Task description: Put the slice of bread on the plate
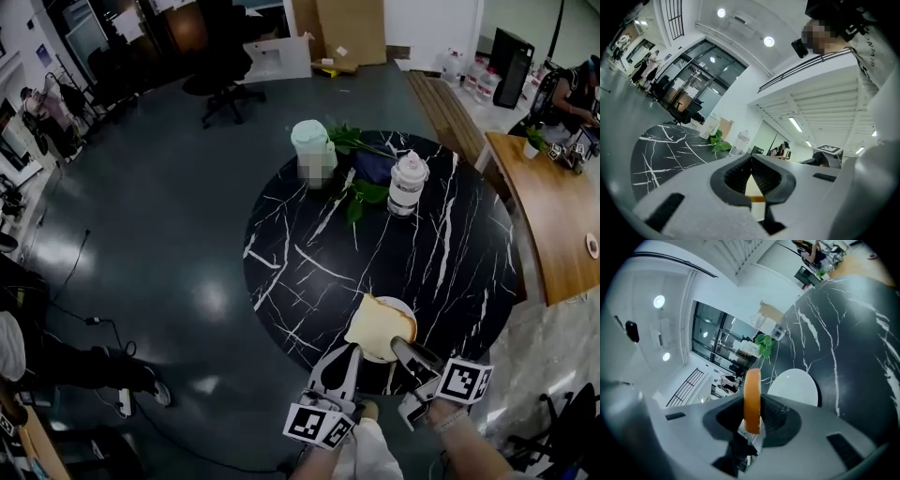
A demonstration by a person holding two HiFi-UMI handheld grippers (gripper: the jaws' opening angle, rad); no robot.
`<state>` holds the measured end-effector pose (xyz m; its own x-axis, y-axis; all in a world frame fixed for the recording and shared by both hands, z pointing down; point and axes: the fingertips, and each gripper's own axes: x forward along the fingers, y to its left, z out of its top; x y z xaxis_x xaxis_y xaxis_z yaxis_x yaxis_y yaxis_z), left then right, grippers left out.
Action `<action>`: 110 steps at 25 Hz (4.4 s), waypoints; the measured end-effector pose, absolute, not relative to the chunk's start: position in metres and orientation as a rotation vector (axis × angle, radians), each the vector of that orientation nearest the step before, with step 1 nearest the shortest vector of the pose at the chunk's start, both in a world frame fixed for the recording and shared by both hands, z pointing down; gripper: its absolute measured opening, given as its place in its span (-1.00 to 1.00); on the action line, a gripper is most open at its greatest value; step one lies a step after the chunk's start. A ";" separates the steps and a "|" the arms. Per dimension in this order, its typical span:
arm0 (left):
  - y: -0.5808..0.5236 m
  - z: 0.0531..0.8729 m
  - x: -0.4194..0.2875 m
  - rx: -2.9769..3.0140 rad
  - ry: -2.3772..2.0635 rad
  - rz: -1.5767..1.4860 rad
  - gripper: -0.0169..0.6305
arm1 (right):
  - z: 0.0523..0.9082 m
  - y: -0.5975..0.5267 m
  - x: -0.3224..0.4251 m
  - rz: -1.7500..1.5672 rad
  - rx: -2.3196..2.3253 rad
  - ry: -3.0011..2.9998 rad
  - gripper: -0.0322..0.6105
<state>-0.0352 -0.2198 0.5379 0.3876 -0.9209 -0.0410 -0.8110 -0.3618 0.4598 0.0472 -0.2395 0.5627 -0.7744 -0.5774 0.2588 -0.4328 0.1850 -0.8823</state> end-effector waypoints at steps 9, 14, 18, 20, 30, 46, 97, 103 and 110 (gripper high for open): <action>-0.220 0.537 -0.033 2.265 -1.482 -0.456 -0.93 | 0.609 -0.240 0.065 -1.911 -1.130 2.092 -0.62; -0.221 0.534 -0.031 2.265 -1.465 -0.474 -0.93 | 0.616 -0.242 0.069 -1.933 -1.156 2.087 -0.62; -0.220 0.536 -0.030 2.271 -1.459 -0.460 -0.93 | 0.614 -0.245 0.066 -1.893 -1.143 2.128 -0.62; -0.219 0.538 -0.031 2.267 -1.456 -0.461 -0.93 | 0.614 -0.245 0.065 -1.869 -1.156 2.168 -0.62; -0.214 0.532 -0.041 2.237 -1.478 -0.508 -0.93 | 0.603 -0.244 0.059 -1.863 -1.126 2.249 -0.20; -0.202 0.524 -0.035 2.253 -1.428 -0.552 -0.93 | 0.600 -0.232 0.050 -1.482 -1.228 2.937 0.18; -0.177 0.466 -0.020 2.361 -1.407 -0.431 -0.93 | 0.480 -0.159 0.062 -0.905 -1.119 3.142 -0.85; -0.176 0.440 -0.012 2.397 -1.394 -0.416 -0.93 | 0.446 -0.152 0.064 -0.806 -1.102 3.110 -0.87; -0.168 0.431 -0.001 2.399 -1.375 -0.402 -0.93 | 0.441 -0.141 0.067 -0.822 -1.075 3.120 -0.87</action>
